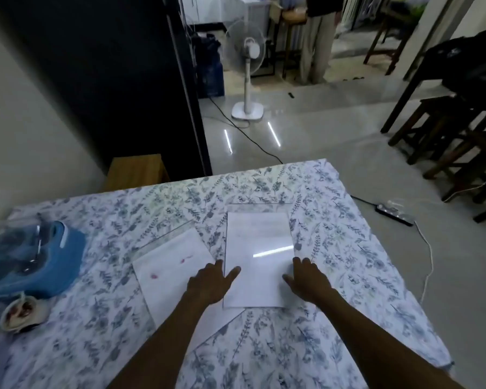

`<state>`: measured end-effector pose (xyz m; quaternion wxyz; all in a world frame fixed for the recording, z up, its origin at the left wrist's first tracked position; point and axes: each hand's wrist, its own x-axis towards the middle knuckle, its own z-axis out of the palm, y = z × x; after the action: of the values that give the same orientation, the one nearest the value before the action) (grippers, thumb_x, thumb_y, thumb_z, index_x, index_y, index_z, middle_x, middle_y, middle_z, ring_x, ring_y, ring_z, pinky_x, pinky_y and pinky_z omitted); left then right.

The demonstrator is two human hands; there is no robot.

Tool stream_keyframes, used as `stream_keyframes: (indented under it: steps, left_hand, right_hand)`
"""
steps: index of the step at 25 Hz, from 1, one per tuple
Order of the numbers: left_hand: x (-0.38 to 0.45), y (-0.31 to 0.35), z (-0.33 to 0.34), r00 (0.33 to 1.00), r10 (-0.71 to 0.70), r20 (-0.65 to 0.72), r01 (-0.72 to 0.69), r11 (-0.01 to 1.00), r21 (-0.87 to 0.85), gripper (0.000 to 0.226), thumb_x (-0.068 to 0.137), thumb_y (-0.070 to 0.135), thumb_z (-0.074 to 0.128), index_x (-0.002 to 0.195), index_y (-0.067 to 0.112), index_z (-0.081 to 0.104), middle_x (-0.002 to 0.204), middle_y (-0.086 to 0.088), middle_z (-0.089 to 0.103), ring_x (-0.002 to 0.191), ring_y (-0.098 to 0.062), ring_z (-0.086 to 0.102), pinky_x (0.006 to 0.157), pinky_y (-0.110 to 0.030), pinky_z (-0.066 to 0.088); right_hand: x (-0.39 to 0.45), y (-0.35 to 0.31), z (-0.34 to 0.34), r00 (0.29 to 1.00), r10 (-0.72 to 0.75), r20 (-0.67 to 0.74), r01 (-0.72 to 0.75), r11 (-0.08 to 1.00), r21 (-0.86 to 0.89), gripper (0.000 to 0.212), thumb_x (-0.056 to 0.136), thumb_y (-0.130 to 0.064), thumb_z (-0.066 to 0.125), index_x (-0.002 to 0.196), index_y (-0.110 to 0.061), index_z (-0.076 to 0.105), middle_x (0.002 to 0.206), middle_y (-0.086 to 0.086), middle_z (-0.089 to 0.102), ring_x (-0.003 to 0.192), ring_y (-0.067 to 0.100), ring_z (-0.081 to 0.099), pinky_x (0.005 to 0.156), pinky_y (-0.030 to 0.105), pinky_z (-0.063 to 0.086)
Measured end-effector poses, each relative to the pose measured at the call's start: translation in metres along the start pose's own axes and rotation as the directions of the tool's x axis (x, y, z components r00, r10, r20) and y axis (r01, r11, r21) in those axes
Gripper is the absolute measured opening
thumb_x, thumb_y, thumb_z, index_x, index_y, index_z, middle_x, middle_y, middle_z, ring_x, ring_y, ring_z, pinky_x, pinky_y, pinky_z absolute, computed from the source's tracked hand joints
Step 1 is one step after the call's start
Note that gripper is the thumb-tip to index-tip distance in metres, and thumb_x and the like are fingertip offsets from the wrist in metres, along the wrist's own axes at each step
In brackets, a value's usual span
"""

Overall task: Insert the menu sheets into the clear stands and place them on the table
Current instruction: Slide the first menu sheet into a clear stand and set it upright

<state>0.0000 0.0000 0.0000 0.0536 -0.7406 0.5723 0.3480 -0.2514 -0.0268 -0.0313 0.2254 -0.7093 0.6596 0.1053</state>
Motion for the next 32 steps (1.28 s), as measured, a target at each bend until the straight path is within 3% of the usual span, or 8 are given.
stream_keyframes:
  steps: [3, 9, 16, 21, 24, 27, 29, 32]
  left_hand:
    - [0.021, 0.018, 0.018, 0.999, -0.036, -0.026, 0.035, 0.999, -0.019, 0.080, 0.090, 0.071, 0.035, 0.149, 0.017, 0.034, 0.149, -0.021, 0.039, 0.133, -0.038, 0.045, 0.109, -0.046, 0.039]
    - [0.038, 0.040, 0.033, 0.982, -0.147, -0.122, 0.133, 0.984, -0.117, 0.060, 0.093, 0.050, 0.052, 0.141, 0.015, 0.042, 0.139, -0.023, 0.045, 0.125, -0.040, 0.049, 0.104, -0.042, 0.040]
    - [0.024, 0.031, 0.031, 0.975, -0.198, -0.102, 0.160, 0.941, -0.299, 0.050, 0.087, 0.024, 0.063, 0.132, 0.011, 0.045, 0.130, -0.019, 0.059, 0.119, -0.038, 0.057, 0.097, -0.037, 0.045]
    - [-0.017, 0.025, 0.026, 0.991, -0.079, -0.106, 0.038, 0.940, -0.340, 0.020, 0.090, 0.001, 0.049, 0.103, 0.017, 0.050, 0.121, -0.019, 0.064, 0.109, -0.034, 0.061, 0.077, -0.026, 0.042]
    - [-0.045, 0.009, 0.026, 0.990, 0.063, -0.126, -0.103, 0.934, -0.343, 0.026, 0.092, 0.005, 0.052, 0.100, 0.027, 0.063, 0.122, -0.012, 0.067, 0.109, -0.029, 0.064, 0.080, -0.027, 0.049]
    - [-0.069, -0.013, 0.027, 0.973, 0.205, -0.107, -0.231, 0.885, -0.404, 0.042, 0.084, -0.005, 0.059, 0.088, 0.034, 0.074, 0.111, -0.021, 0.072, 0.087, -0.026, 0.069, 0.068, -0.015, 0.051]
    - [-0.084, -0.021, 0.024, 0.958, 0.267, -0.100, -0.279, 0.803, -0.526, 0.041, 0.079, -0.015, 0.063, 0.087, 0.024, 0.076, 0.110, -0.036, 0.067, 0.080, -0.033, 0.071, 0.060, -0.014, 0.050]
    - [-0.099, -0.019, 0.008, 0.942, 0.263, -0.210, -0.337, 0.737, -0.586, 0.027, 0.080, -0.013, 0.072, 0.095, 0.009, 0.073, 0.107, -0.020, 0.071, 0.089, -0.017, 0.072, 0.066, -0.013, 0.055]
  right_hand:
    - [0.016, 0.010, 0.011, 0.992, 0.085, -0.095, -0.074, 0.991, 0.115, 0.048, 0.095, -0.037, 0.049, 0.127, -0.002, 0.039, 0.121, 0.019, 0.051, 0.104, 0.036, 0.061, 0.083, 0.041, 0.051]
    - [0.032, 0.002, 0.015, 0.963, 0.247, -0.102, -0.210, 0.935, 0.286, 0.032, 0.089, -0.007, 0.041, 0.120, 0.000, 0.044, 0.115, 0.018, 0.059, 0.103, 0.034, 0.063, 0.084, 0.035, 0.049]
    - [0.013, 0.030, 0.012, 0.971, 0.217, -0.098, -0.118, 0.795, 0.596, 0.032, 0.079, 0.004, 0.043, 0.108, -0.010, 0.049, 0.084, 0.014, 0.061, 0.073, 0.030, 0.054, 0.063, 0.034, 0.042]
    - [-0.031, 0.051, -0.002, 0.983, 0.130, -0.132, -0.022, 0.787, 0.617, 0.044, 0.090, 0.002, 0.045, 0.118, -0.022, 0.069, 0.120, 0.004, 0.069, 0.103, 0.025, 0.065, 0.074, 0.023, 0.041]
    - [-0.075, 0.065, -0.010, 0.993, 0.117, 0.005, -0.077, 0.618, 0.782, 0.051, 0.080, 0.010, 0.046, 0.115, -0.016, 0.072, 0.119, 0.011, 0.069, 0.085, 0.020, 0.064, 0.067, 0.023, 0.048]
    - [-0.112, 0.076, -0.021, 0.997, 0.054, 0.050, -0.069, 0.443, 0.894, 0.046, 0.075, 0.010, 0.058, 0.114, -0.009, 0.072, 0.118, 0.014, 0.070, 0.095, 0.022, 0.069, 0.077, 0.037, 0.057]
    - [-0.125, 0.075, -0.029, 0.999, 0.035, 0.034, -0.045, 0.407, 0.912, 0.035, 0.085, 0.007, 0.060, 0.112, -0.009, 0.074, 0.117, 0.006, 0.070, 0.100, 0.024, 0.069, 0.081, 0.042, 0.058]
    - [-0.133, 0.063, -0.052, 0.997, 0.075, -0.012, -0.022, 0.434, 0.901, 0.024, 0.092, -0.006, 0.060, 0.107, -0.015, 0.076, 0.110, -0.001, 0.069, 0.090, 0.019, 0.065, 0.070, 0.028, 0.056]
